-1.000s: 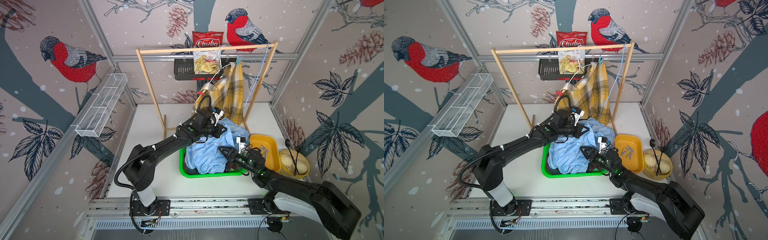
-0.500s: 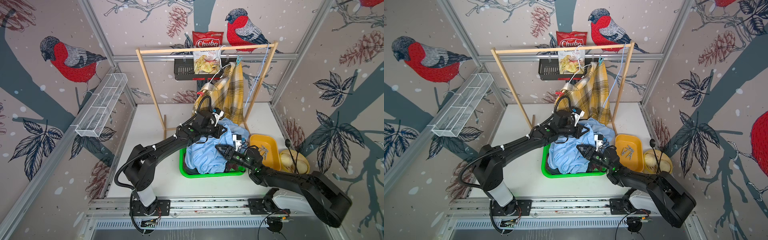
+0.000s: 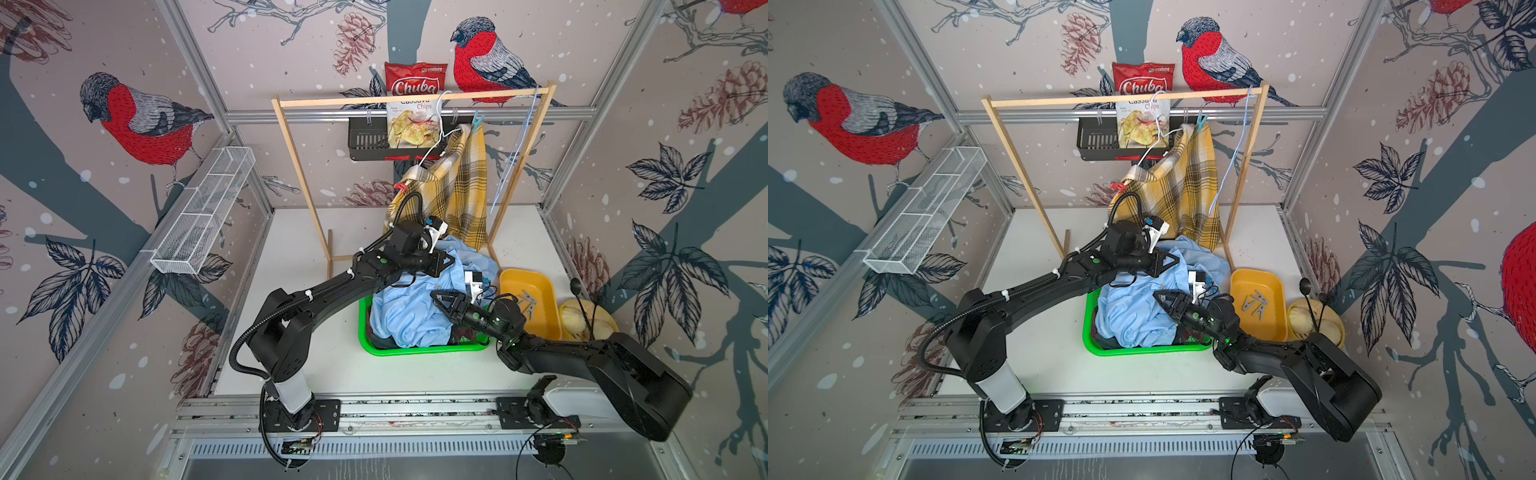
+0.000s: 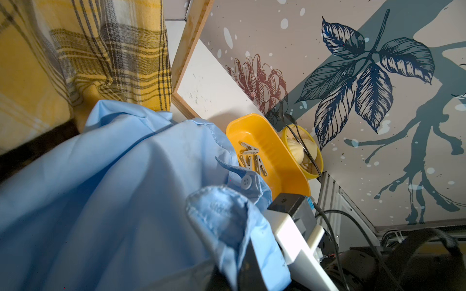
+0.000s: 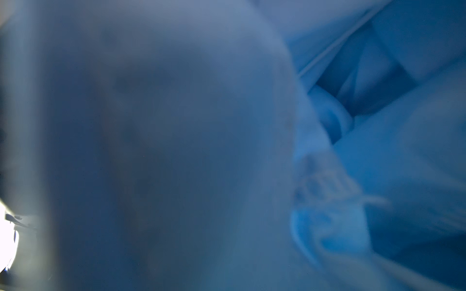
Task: Remove the clothespins securing long-sleeve shirts to the hanger
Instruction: Remove the clamp from the hanger.
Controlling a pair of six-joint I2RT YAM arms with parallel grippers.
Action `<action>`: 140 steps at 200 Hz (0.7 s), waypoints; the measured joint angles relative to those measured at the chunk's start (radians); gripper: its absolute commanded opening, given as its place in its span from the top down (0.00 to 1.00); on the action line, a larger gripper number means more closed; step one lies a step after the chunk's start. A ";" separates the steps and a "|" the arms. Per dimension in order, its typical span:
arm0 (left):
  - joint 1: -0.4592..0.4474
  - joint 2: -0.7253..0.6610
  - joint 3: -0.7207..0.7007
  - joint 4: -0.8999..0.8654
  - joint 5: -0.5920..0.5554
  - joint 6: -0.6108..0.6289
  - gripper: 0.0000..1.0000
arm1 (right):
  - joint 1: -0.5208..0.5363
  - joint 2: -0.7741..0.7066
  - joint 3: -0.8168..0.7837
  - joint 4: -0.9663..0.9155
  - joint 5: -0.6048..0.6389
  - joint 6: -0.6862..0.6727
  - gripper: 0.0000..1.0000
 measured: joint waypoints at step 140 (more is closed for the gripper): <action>0.000 0.000 -0.011 0.003 0.000 0.000 1.00 | -0.019 0.048 -0.008 0.048 -0.031 0.055 0.77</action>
